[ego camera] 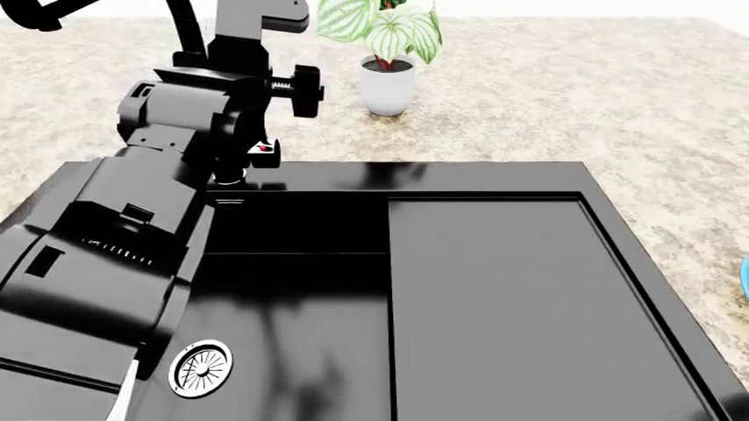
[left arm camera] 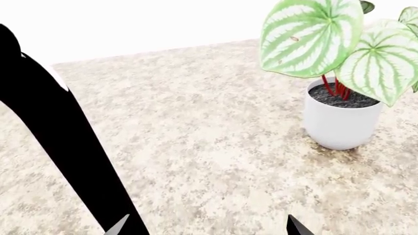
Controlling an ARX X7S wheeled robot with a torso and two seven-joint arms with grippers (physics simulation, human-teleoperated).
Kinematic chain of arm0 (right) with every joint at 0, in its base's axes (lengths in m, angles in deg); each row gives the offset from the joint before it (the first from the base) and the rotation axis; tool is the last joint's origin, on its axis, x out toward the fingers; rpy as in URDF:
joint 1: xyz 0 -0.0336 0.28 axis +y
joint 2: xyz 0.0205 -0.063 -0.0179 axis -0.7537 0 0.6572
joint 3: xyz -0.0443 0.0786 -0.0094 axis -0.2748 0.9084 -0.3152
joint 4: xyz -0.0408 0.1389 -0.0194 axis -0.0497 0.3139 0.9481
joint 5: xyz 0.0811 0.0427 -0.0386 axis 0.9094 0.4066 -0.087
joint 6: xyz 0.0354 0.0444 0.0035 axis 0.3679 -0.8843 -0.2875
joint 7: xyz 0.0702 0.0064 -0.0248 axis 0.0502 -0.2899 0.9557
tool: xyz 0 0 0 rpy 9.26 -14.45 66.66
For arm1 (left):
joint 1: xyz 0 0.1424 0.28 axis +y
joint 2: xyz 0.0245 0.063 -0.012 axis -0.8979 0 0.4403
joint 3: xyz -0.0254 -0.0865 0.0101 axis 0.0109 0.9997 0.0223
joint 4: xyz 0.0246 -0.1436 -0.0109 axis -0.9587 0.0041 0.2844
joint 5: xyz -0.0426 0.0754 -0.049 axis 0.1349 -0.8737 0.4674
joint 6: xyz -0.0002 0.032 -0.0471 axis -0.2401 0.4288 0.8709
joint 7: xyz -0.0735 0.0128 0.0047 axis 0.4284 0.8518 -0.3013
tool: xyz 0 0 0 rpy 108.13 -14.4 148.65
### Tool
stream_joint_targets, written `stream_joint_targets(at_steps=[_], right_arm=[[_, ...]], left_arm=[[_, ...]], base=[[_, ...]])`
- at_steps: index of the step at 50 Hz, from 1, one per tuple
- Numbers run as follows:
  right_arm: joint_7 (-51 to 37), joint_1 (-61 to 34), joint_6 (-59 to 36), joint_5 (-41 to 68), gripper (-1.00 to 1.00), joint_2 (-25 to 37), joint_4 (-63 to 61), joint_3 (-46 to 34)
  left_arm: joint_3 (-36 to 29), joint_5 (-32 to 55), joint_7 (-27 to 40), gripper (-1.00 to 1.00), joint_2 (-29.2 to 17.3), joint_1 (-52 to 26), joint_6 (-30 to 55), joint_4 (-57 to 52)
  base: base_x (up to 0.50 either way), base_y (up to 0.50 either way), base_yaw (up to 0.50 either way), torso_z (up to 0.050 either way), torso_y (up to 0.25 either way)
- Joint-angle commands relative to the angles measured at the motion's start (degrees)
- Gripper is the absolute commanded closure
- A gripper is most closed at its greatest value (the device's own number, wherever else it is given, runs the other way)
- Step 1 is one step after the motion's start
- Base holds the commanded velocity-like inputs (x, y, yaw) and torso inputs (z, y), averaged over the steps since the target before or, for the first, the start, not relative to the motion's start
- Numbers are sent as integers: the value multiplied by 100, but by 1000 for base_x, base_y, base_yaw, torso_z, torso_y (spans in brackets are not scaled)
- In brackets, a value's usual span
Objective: Pick the zucchini from the counter and place it in the sink. Then turn on the sink faucet.
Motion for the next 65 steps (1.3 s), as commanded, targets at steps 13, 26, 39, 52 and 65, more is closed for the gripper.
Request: stream_joint_targets(at_steps=[13,26,39,52,65], right_arm=[[-585,-1825,-1751,-123,100,-678,-134,992],[372,-1700,-1888,-608,100,-2614,200,1034],[1315,-1389,-1777,-1153,100,-3902,633,967],[3150,-850,-999,-2050,100,-5158,1567,963],[3736,-576,-619,-2011,100,-5449,1369,1190]], left_arm=[[66,-48,-3,-100,0,-8,2,0],[-5,38,-6,-100,0,-35,-5,0],[-257,299,13,-100,0,-76,-12,0],[-75,104,-32,-100,0,-42,-3,0],[-676,730,31,-100,0,-60,-81,0]], base=[[0,0,0,0,0],[0,0,0,0,1],[0,0,0,0,0],[0,0,0,0,1],[0,0,0,0,1]])
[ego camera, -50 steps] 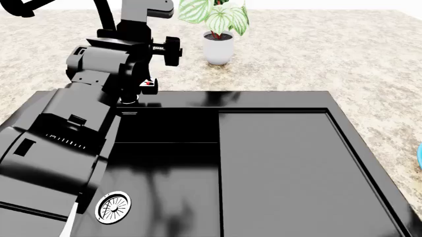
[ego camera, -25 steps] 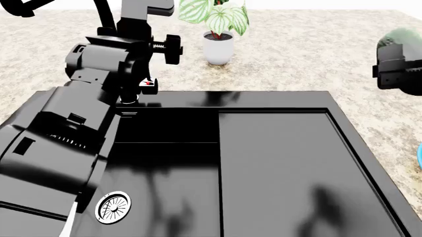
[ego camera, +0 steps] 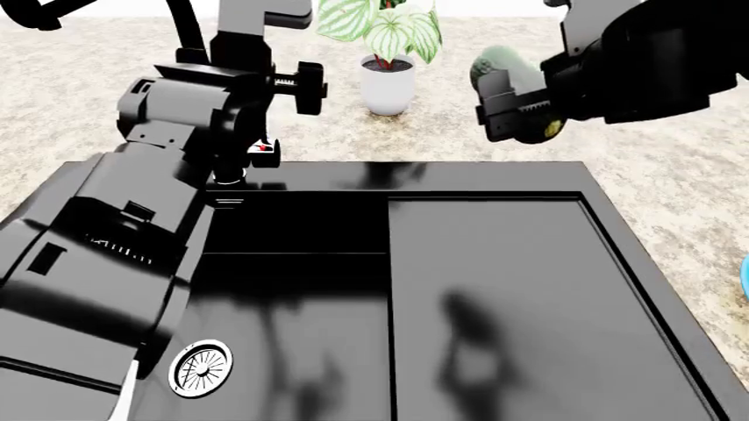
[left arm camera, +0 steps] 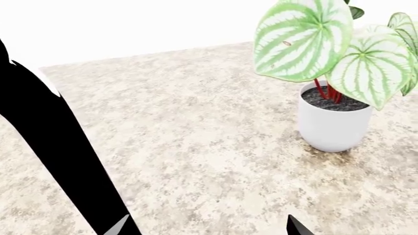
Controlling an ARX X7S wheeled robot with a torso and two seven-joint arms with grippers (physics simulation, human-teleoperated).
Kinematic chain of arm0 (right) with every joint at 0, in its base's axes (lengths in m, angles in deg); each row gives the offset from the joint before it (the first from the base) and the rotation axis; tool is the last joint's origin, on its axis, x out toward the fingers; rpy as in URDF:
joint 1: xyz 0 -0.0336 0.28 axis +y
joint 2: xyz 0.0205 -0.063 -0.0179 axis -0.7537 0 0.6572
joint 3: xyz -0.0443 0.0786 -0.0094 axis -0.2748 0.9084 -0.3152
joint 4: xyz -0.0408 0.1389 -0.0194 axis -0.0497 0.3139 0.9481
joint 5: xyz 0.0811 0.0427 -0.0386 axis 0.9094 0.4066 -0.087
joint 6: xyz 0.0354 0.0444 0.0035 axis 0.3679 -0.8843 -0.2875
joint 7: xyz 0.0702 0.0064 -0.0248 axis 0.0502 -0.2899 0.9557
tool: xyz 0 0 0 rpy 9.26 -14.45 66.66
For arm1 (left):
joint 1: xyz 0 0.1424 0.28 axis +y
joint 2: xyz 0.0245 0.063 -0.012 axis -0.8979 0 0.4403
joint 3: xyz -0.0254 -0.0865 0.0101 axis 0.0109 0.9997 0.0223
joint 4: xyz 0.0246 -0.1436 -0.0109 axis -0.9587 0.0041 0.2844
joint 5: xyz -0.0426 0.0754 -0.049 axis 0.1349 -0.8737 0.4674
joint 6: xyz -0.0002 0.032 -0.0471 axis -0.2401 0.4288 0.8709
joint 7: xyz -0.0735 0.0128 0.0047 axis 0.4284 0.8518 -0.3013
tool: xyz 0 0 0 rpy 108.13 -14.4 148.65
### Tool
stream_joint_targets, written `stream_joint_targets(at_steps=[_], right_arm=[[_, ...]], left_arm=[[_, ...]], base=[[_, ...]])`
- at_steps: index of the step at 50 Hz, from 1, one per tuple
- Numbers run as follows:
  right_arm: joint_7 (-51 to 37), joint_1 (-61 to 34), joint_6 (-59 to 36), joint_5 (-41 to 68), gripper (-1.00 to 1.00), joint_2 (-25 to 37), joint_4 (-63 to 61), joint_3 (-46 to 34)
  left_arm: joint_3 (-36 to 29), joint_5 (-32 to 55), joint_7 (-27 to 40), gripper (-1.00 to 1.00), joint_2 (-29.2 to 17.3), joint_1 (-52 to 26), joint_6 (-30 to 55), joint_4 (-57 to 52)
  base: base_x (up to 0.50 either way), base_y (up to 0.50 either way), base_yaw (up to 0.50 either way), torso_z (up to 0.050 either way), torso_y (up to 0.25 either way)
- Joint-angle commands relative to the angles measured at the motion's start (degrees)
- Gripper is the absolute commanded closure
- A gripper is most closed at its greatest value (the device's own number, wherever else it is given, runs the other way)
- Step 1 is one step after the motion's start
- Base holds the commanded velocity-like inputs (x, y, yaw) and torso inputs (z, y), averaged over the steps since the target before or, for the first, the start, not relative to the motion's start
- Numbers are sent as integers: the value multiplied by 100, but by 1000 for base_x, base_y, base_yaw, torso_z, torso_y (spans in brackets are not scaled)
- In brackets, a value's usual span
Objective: Pick the zucchini from the counter and place it in the sink. Then turn on the sink faucet.
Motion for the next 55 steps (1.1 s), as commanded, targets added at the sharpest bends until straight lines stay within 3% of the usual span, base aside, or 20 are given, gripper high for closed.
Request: stream_joint_targets(at_steps=[1,17,35,55], right_arm=[[680,153,203,-303,100,-357,-107,222],[743,322,115,-118,100,-494,-1217,306],[193,533,-44,217,100,-806,-2521,232],[1425,1221,501,-997,100,-2187,-1794,-151]], left_arm=[[-256,260,23,-100,0,9,-39,0],[-91,104,5,-100,0,-29,1,0],[-128,141,11,-100,0,6,-23,0],[344,-386,-82,-100,0,40,51,0]], base=[[0,0,0,0,0],[0,0,0,0,1],[0,0,0,0,1],[0,0,0,1,0]])
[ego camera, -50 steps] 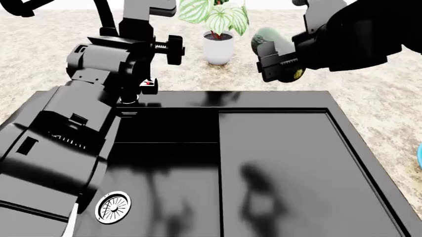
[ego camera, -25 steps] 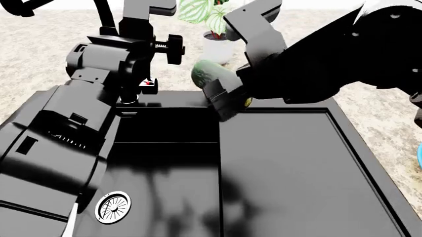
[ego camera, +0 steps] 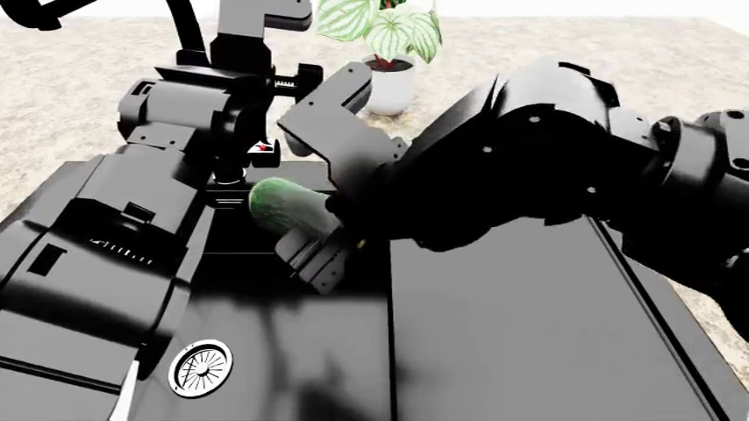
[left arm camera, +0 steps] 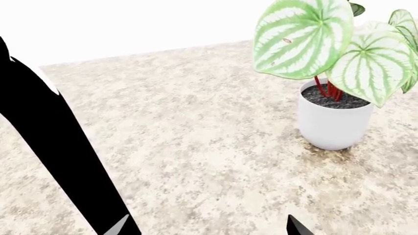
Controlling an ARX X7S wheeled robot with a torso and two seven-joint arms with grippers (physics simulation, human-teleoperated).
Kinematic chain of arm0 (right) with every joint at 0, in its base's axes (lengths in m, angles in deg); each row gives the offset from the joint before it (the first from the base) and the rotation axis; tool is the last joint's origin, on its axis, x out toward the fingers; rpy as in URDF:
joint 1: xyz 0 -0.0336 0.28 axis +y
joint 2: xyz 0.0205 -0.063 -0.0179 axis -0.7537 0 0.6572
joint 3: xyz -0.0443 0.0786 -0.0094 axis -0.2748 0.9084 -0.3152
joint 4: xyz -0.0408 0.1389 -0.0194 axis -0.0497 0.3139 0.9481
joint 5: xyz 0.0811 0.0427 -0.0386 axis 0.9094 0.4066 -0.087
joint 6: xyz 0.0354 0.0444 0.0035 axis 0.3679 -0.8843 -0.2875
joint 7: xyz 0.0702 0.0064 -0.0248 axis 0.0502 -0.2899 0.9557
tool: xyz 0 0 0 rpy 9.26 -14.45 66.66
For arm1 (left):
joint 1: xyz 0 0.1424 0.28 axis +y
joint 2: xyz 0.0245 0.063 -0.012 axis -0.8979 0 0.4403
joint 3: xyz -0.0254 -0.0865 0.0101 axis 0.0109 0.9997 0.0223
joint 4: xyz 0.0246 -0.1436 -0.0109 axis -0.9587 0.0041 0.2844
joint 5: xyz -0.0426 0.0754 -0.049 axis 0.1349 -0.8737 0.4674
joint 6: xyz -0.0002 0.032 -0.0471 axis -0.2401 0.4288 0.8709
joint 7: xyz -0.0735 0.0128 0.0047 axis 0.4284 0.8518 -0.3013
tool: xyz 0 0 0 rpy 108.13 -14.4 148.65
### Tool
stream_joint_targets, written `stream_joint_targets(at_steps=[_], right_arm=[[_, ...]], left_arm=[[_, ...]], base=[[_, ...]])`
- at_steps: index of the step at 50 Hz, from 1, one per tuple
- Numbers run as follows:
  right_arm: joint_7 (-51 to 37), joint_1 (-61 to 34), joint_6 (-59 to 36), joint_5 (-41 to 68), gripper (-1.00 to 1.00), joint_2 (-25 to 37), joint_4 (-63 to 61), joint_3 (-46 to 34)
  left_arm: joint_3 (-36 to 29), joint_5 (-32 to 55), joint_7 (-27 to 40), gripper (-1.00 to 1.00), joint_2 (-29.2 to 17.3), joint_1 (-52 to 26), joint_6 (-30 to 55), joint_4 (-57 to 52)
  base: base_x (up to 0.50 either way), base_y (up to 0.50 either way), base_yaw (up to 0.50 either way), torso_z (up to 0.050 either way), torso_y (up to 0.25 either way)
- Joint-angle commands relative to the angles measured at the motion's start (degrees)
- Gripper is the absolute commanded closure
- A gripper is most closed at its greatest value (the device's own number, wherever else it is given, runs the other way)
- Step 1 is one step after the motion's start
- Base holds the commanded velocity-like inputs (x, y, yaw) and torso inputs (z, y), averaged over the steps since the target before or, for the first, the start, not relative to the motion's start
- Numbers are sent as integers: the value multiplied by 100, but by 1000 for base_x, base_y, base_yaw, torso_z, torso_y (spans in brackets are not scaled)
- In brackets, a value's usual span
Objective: Pick the zucchini from the counter and place it in the sink. Then turn on the sink faucet.
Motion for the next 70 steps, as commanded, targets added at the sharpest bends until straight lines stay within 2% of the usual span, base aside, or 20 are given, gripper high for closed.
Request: stream_joint_targets(at_steps=[1,10,18,28,46,52,57,63,64,70], right_arm=[[719,398,291,-919,100,-734,405,-205],[1475,885,848,-1657,100,-1110,997,-489],[1952,1240,1256,-2180,100,-1470,1483,-736],[2199,1705,948,-2741,100,-1536,1639,-625],[2711,2547,452,-3899,100,-1537,1428,-498],[2794,2606,429,-4021,100,-1537,1406,-477],[2847,2624,443,-4053,100,-1537,1450,-472],[2919,2552,453,-3862,100,-1537,1520,-490],[2948,2529,424,-3807,-100,-1537,1547,-476],[2959,2472,460,-3827,-100,-1537,1569,-481]], left_arm=[[227,-258,-50,-100,0,0,44,0],[173,-216,-82,-100,0,-8,51,0],[390,-440,-138,-100,-1,55,57,0],[776,-865,-204,-100,-1,46,95,0],[841,-976,-257,-100,-1,81,108,0],[1328,-1531,-407,-100,-2,114,147,0],[2068,-2356,-624,-100,-25,177,148,0],[2613,-2986,-811,-100,-48,242,114,0],[2671,-3053,-829,-100,-49,248,103,0],[2854,-3256,-850,-100,-19,283,74,0]], base=[[0,0,0,0,0],[0,0,0,0,1],[0,0,0,0,0],[0,0,0,0,0],[0,0,0,0,1],[0,0,0,2,0],[0,0,0,0,0],[0,0,0,0,0],[0,0,0,0,0],[0,0,0,0,0]])
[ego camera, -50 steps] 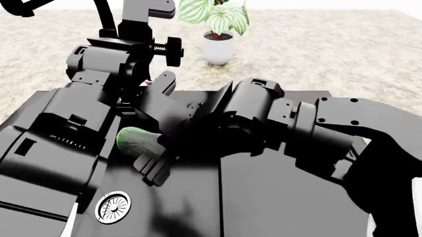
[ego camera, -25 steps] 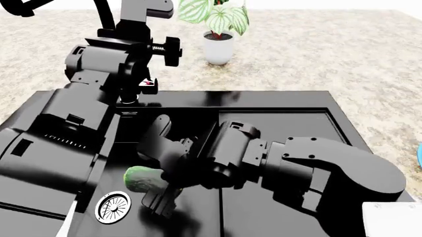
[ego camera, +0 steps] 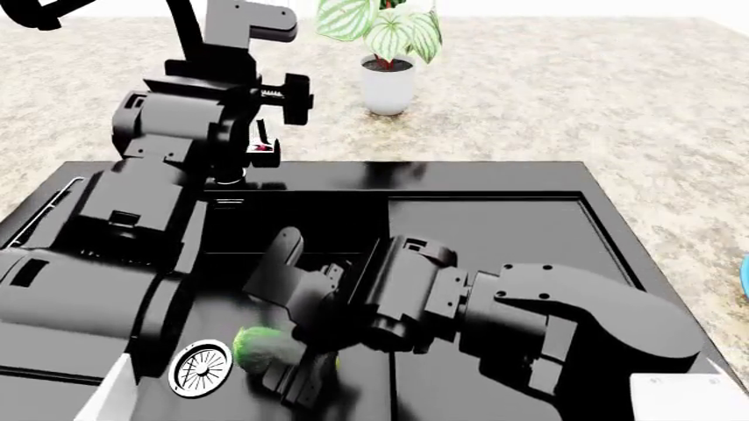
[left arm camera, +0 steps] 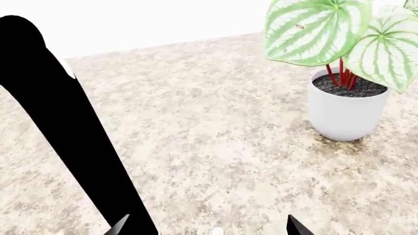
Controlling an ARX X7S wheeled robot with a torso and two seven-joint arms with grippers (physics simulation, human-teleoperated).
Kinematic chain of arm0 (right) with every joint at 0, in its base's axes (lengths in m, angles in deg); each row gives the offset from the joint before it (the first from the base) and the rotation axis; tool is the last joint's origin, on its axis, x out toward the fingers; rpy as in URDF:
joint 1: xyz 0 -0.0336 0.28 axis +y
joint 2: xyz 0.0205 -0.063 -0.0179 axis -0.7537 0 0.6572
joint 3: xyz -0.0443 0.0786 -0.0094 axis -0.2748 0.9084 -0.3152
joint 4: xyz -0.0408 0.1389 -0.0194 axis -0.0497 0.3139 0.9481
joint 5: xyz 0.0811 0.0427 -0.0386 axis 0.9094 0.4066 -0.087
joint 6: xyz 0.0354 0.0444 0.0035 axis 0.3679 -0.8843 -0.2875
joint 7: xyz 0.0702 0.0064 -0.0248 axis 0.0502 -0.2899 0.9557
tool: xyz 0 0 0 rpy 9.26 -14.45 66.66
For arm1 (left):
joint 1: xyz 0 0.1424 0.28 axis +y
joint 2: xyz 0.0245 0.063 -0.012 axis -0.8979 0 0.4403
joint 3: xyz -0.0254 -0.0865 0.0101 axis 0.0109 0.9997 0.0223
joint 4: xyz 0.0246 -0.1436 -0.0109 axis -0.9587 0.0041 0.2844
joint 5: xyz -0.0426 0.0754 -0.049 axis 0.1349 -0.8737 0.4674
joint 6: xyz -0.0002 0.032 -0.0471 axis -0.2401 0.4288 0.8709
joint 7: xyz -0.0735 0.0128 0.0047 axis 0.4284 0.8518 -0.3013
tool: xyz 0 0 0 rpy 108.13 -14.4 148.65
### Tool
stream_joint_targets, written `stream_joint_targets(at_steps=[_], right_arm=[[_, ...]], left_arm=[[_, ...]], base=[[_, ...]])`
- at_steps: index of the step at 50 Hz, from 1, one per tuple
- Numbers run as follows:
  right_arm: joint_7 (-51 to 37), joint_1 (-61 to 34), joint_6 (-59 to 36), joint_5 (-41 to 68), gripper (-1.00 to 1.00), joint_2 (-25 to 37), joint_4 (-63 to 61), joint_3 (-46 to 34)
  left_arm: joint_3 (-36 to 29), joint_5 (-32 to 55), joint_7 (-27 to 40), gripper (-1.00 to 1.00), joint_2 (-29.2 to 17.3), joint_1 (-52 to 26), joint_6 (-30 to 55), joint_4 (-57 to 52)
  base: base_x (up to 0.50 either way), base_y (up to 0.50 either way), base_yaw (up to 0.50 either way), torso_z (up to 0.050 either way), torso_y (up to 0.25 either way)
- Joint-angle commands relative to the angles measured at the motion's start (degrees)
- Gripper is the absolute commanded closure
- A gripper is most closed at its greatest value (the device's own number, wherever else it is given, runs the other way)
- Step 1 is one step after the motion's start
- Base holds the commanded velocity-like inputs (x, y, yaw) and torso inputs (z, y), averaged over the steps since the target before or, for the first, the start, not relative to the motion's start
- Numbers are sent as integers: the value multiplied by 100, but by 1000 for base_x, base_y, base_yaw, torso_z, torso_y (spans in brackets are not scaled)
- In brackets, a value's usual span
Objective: Pick the zucchini from the counter and place it in the sink. Then turn on the sink faucet.
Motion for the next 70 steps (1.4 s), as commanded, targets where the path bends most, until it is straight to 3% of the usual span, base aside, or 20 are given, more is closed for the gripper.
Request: stream_joint_targets(at_steps=[1,10,14,17,27,40,49,63,70], right_arm=[[160,-63,6,-105,-100,-6,55,37],[35,-472,-61,267,-100,-6,41,83],[124,-1266,50,957,-100,-5,-34,196],[-34,-1725,-68,1348,-100,271,-254,563],[-1041,-2608,-645,2374,-100,1513,-1031,1384],[-1807,-2909,-1174,2803,-100,2895,-1432,1494],[-2592,-3425,-1263,3599,-100,3819,-2006,2032],[-2751,-3299,-599,3353,-100,4021,-1764,2337],[-2711,-3172,-497,3221,-100,3929,-1686,2292]], left_arm=[[618,-692,-169,-100,16,63,-36,0],[134,-168,-36,-100,29,17,-21,0],[-1307,1441,344,-100,31,-130,12,-1],[-1627,1806,427,-100,30,-147,-10,0],[-1412,1581,357,-100,30,-119,6,0],[-1203,1328,307,-100,29,-108,15,0],[-1171,1290,309,-100,29,-126,18,0],[-1796,2191,384,-100,30,-165,-158,0],[-2868,3351,391,-100,31,-245,-312,-1]], base=[[0,0,0,0,0],[0,0,0,0,0],[0,0,0,0,3],[0,0,0,0,0],[0,0,0,0,0],[0,0,0,0,0],[0,0,0,0,0],[0,0,0,0,0],[0,0,0,0,0]])
